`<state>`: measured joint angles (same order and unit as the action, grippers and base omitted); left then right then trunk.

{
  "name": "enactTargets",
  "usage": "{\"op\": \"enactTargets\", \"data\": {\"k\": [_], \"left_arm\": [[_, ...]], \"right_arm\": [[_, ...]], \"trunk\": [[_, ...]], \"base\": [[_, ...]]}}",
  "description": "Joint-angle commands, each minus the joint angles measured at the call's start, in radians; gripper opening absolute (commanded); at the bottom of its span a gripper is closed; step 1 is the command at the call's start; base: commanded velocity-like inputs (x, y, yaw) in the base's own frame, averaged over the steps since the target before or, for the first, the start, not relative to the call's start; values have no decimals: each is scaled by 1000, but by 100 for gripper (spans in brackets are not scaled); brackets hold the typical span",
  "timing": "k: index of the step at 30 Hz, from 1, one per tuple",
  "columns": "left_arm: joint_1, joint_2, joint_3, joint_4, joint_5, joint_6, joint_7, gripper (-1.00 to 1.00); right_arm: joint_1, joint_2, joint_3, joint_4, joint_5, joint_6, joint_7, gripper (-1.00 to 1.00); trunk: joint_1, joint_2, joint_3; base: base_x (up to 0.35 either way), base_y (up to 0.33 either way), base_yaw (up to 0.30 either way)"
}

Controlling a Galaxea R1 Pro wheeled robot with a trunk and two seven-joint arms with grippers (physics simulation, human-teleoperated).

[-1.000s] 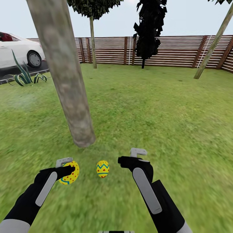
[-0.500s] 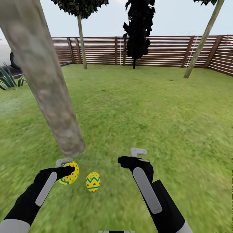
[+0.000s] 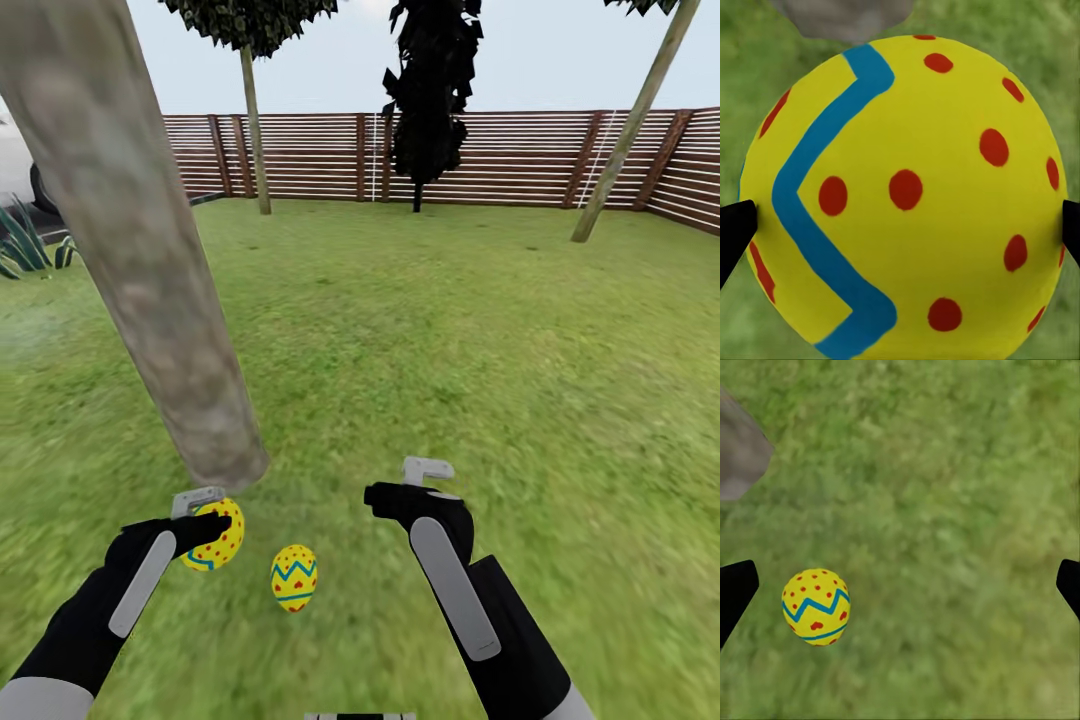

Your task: Take the three Easter eggs out of the wicker basket on the lawn in the garden, then place them on the lawn next to a single tree (choose any tree) so that all three eggs are next to the same tree and none are left in the basket.

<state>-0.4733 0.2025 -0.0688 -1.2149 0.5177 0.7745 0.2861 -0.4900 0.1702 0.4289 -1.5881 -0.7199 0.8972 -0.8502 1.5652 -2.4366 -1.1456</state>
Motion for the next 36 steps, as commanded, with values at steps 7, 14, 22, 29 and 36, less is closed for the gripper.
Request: {"op": "enactTargets", "data": {"k": [7,14,22,29,36], "left_arm": [[-1,1,-5,-3,10,2,10,-100],[0,-1,-7,-8,11,2,10,-100],[-1,-1,-5,-8,11,2,9,-100],[-1,-2,-5,1,9,-16,7,-100],[-1,-1,-6,3,9,-21,7,-100]], "right_arm": [[-1,0,2,-1,-9,2,-10,100],[-1,0,2,-1,-9,3,-10,100],[-1,0,2,-1,-9,2,-10,100],[-1,0,7,-1,-10,2,-10,100],[-1,2,11,-1,-10,2,-10,100]], "trunk": [[0,0,-1],[0,0,-1],[27,-49,-23],[37,-65,-48],[40,-66,-76]], "base": [[70,34,129],[71,1,127],[3,0,5],[0,0,0],[0,0,0]]}}
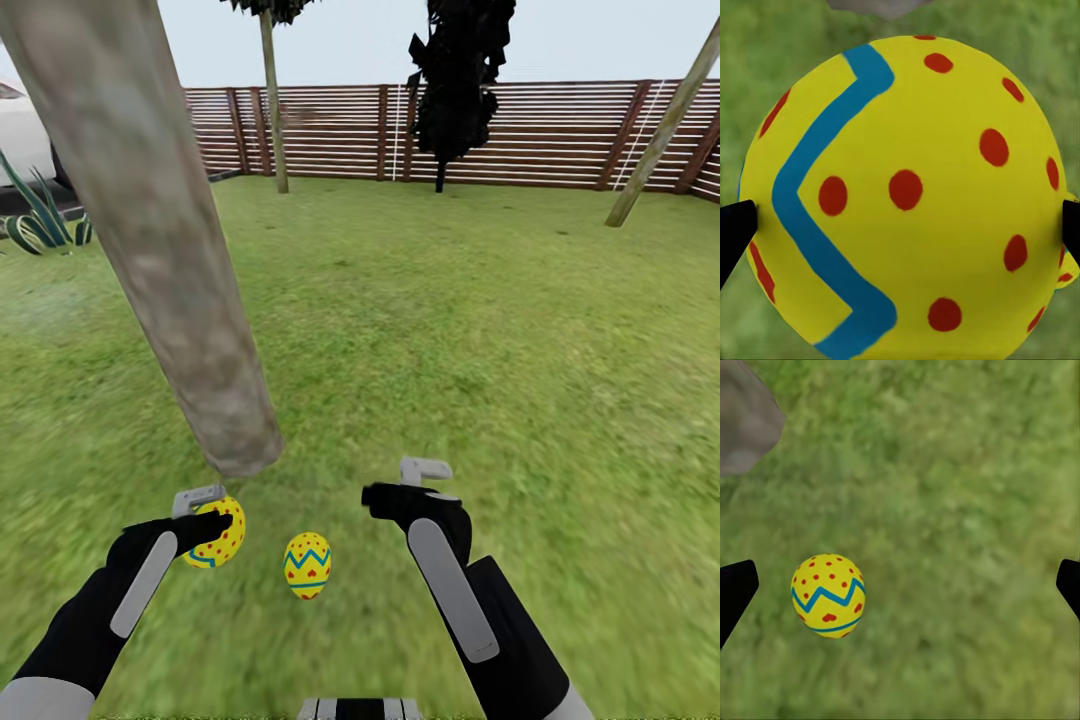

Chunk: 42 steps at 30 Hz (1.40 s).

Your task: Take the three Easter eggs out of the wicker basket on the lawn in the garden, then place them on the lawn next to a single tree (choose any tree) so that all three eggs are next to the same tree and none are left in the basket.

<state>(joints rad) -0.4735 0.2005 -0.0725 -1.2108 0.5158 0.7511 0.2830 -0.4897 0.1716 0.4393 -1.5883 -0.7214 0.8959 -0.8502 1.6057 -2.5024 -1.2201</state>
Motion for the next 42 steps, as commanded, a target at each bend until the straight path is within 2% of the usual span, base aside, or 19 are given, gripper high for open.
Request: {"op": "enactTargets", "data": {"k": [1,9,42], "left_arm": [[-1,1,-3,-1,10,1,10,-100],[-1,1,-3,0,9,-17,9,-100],[-1,2,-4,1,7,-19,10,-100]], "right_arm": [[-1,0,1,-1,-9,3,-10,100],[-1,0,5,-1,-9,3,-10,100],[0,0,6,-1,-9,5,-9,100]], "trunk": [[0,-1,-5],[4,-3,-36],[19,-10,-163]], "base": [[0,0,0],[0,0,0],[0,0,0]]}}
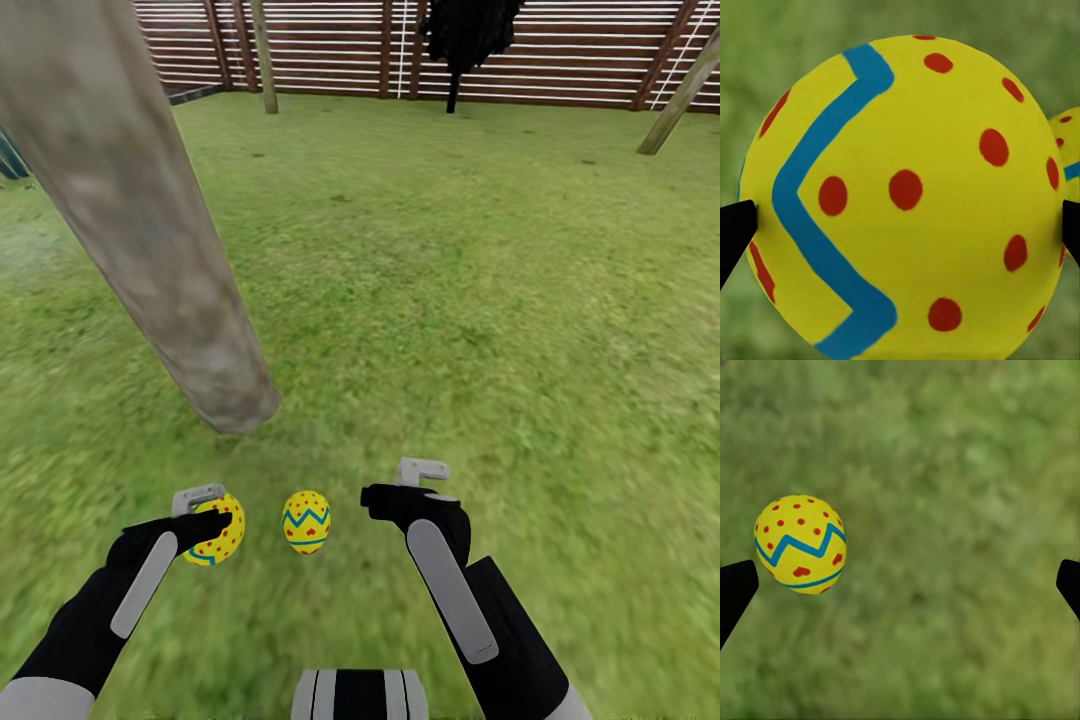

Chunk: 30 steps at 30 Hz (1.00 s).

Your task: Take the three Easter eggs out of the wicker basket on the lawn in the garden, then place them on the lawn next to a single tree (choose any tree) so that all three eggs are next to the same tree and none are left in the basket.

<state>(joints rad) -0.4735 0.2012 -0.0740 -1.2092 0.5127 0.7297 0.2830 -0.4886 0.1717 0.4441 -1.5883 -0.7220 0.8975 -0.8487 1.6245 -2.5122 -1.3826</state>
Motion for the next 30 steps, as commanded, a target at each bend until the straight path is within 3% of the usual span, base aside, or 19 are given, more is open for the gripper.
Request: {"op": "enactTargets", "data": {"k": [1,16,30], "left_arm": [[0,1,-3,-1,10,2,10,-100],[0,1,-1,-1,11,2,10,-100],[1,1,-4,-4,13,-3,13,-100]], "right_arm": [[-1,0,1,-1,-9,3,-10,100],[-1,0,1,0,-9,2,-8,100],[-1,0,1,1,-9,1,-6,100]], "trunk": [[0,-1,-5],[7,-4,-63],[7,-4,-63]], "base": [[0,0,0],[0,0,0],[54,9,0]]}}
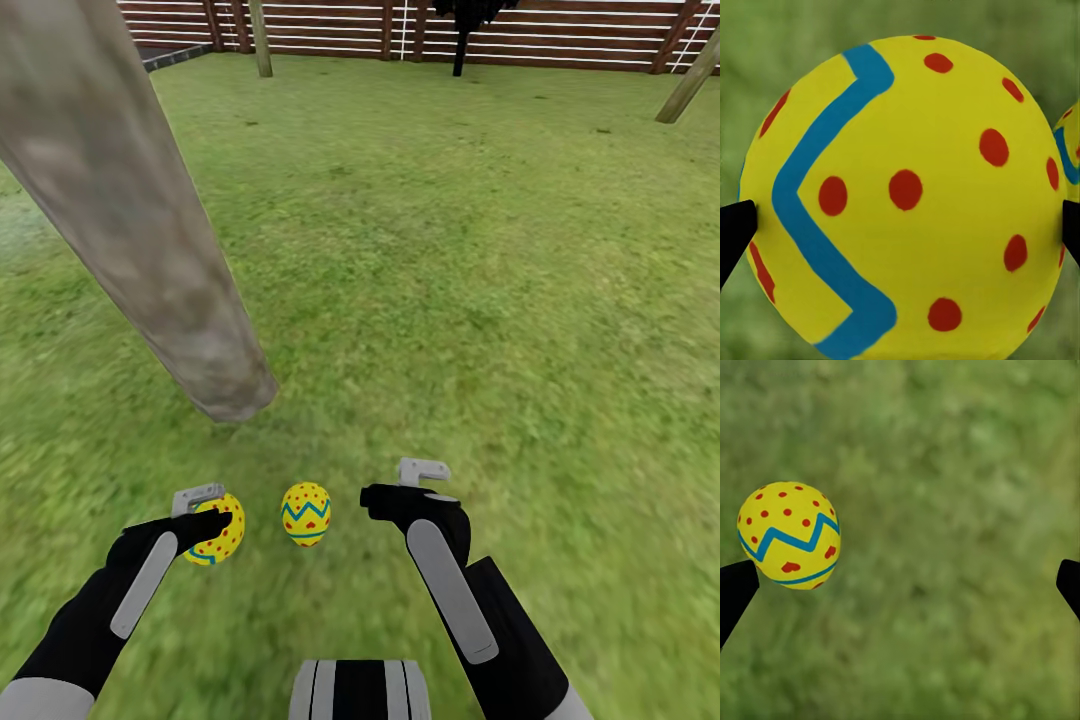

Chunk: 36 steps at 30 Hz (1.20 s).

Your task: Take the three Easter eggs out of the wicker basket on the lawn in the garden, then place them on the lawn next to a single tree (choose any tree) so that all three eggs are next to the same tree and none are left in the basket.

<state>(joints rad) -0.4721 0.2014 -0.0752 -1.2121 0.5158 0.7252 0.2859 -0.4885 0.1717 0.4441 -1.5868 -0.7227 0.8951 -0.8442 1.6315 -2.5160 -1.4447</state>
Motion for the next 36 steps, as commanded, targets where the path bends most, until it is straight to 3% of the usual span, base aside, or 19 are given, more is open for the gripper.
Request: {"op": "enactTargets", "data": {"k": [1,28,36], "left_arm": [[0,1,-2,-1,10,2,10,-100],[-1,1,-3,-3,10,1,10,-100],[0,1,-3,-2,10,0,10,-100]], "right_arm": [[-1,0,1,-1,-9,3,-10,100],[-1,0,1,-1,-9,2,-10,100],[-1,0,1,-1,-13,2,-10,100]], "trunk": [[0,0,-1],[0,0,-1],[4,-2,-32]], "base": [[168,3,0],[118,4,0],[1,0,0]]}}
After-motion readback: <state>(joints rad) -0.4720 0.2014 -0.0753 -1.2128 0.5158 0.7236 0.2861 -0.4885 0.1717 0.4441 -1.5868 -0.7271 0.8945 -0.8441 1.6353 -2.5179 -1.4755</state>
